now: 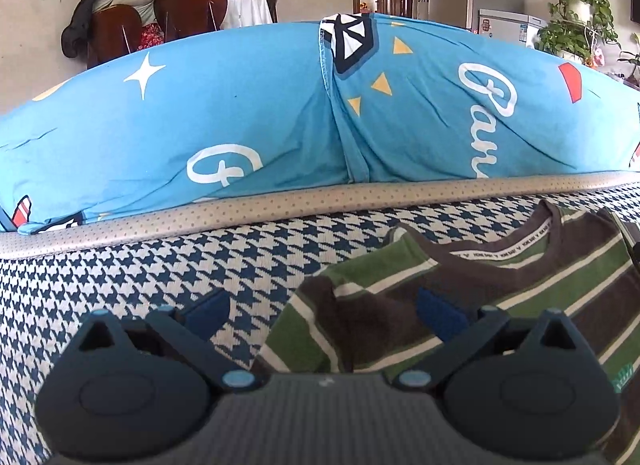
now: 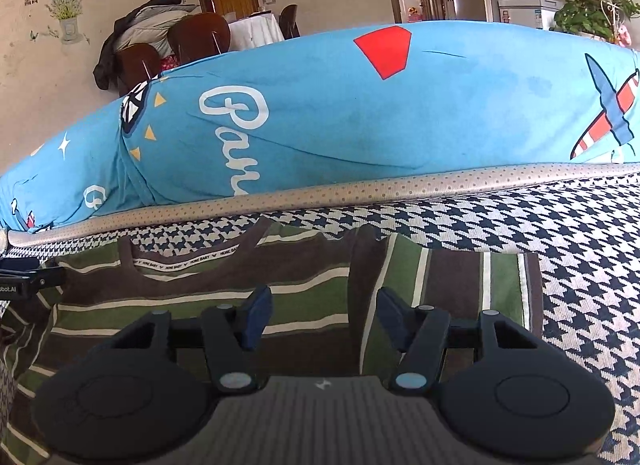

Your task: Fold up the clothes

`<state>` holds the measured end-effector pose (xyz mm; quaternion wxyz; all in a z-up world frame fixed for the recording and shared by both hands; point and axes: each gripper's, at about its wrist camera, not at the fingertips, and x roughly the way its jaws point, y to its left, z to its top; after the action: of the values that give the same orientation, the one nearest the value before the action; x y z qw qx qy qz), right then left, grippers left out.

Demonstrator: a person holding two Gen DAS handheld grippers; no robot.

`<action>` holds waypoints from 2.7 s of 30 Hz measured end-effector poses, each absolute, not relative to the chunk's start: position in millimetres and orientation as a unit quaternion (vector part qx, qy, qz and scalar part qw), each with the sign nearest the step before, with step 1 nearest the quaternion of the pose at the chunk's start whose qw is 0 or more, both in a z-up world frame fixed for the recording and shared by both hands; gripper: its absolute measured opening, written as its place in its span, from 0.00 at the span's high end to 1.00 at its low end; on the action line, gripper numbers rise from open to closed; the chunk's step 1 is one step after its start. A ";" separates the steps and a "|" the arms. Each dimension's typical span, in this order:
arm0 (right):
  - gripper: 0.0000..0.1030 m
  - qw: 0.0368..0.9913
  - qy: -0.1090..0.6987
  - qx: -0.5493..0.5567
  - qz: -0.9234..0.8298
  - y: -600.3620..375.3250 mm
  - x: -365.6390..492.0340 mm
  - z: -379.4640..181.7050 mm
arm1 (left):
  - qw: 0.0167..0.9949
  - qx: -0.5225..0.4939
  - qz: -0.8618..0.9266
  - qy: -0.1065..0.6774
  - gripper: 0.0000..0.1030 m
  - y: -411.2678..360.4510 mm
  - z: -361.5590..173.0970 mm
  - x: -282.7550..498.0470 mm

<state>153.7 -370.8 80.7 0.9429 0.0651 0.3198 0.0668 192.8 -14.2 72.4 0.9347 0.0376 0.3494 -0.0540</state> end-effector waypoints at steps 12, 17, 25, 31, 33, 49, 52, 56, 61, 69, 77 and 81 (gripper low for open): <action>0.43 0.940 0.329 0.071 0.053 -365.5 186.2 68.2 | 0.929 0.033 -0.087 0.358 0.00 -16.4 61.4 203.9; 0.43 0.942 0.330 0.053 0.045 -361.5 193.8 62.8 | 0.925 0.031 -0.106 0.364 0.10 -21.7 59.3 207.6; 0.65 0.945 0.322 0.032 0.039 -356.8 197.8 60.8 | 0.915 0.021 -0.125 0.384 0.49 -22.3 53.1 212.5; 0.84 0.948 0.315 0.029 0.031 -358.6 198.0 59.5 | 0.914 0.030 -0.135 0.382 0.84 -28.2 54.7 211.8; 0.87 0.949 0.314 0.026 0.029 -358.0 197.7 59.5 | 0.916 0.050 -0.130 0.376 0.88 -35.8 54.3 209.4; 0.92 0.960 0.277 0.050 0.000 -356.1 197.6 73.9 | 0.951 0.142 -0.036 0.271 0.91 -71.0 80.6 204.9; 0.92 0.965 0.256 0.063 -0.014 -356.4 200.0 83.3 | 0.956 0.142 -0.023 0.256 0.91 -73.1 87.6 208.9; 0.94 0.969 0.237 0.069 -0.031 -356.6 203.3 89.5 | 0.953 0.141 -0.003 0.268 0.91 -71.5 79.0 216.5; 0.94 0.957 0.278 0.058 -0.051 -358.7 210.3 72.4 | 0.941 0.144 0.023 0.307 0.78 -66.7 56.5 227.4; 0.89 0.960 0.261 0.086 -0.045 -392.0 196.6 92.7 | 0.938 0.097 0.076 0.324 0.21 -44.0 55.6 234.8; 0.81 0.951 0.280 0.110 -0.070 -445.7 177.0 101.1 | 0.949 0.007 0.093 0.301 0.15 -25.0 91.2 227.8; 0.67 0.942 0.299 0.131 -0.082 -462.5 168.7 96.1 | 0.953 -0.008 0.074 0.292 0.12 -32.4 107.9 210.4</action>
<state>168.7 -462.5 96.1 0.9415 0.1314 0.2993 -0.0821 210.4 -32.4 107.9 0.9535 -0.0082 0.2921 0.0743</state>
